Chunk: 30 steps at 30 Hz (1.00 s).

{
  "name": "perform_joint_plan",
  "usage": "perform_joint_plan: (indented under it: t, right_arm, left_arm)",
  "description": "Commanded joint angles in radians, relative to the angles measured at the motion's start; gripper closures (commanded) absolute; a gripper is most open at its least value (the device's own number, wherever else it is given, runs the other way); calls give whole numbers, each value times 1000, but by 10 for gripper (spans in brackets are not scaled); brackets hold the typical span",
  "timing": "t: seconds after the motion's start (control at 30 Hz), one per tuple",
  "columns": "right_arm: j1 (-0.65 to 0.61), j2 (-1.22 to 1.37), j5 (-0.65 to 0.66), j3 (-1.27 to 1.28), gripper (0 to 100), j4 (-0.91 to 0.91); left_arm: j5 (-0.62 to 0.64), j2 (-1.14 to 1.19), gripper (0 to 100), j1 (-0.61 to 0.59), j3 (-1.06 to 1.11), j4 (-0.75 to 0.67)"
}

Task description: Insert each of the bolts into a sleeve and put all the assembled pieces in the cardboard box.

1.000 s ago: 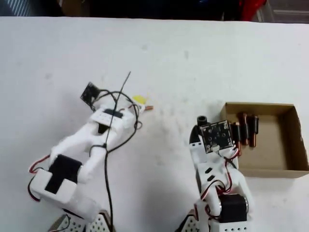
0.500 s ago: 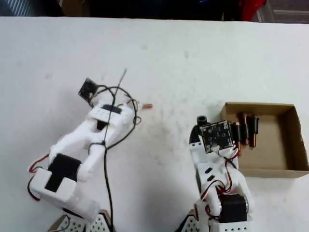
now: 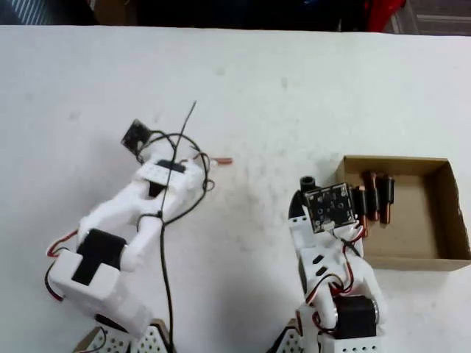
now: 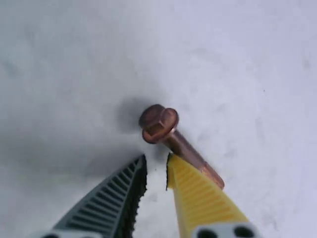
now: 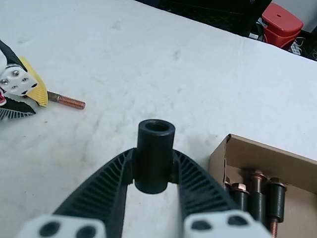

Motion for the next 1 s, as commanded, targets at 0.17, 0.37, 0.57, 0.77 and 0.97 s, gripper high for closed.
perform_joint_plan:
  t: [0.17, 0.37, 0.57, 0.77, 0.97]
  right_arm:
    - [5, -13, 2, -8, 978, -25]
    - [5, -13, 2, -8, 978, -25]
    - [5, -13, 2, -8, 978, -24]
    - [5, -13, 2, -8, 978, -24]
    - [5, -13, 2, 6, 978, -31]
  left_arm:
    - [-25, -111, 891, 24, -35, 44]
    - [-26, -13, 891, -4, -48, -68]
    - [-26, 12, 890, 1, -58, -78]
    - [-26, 10, 890, 5, -64, -74]
    - [-26, -82, 890, 5, -43, -34]
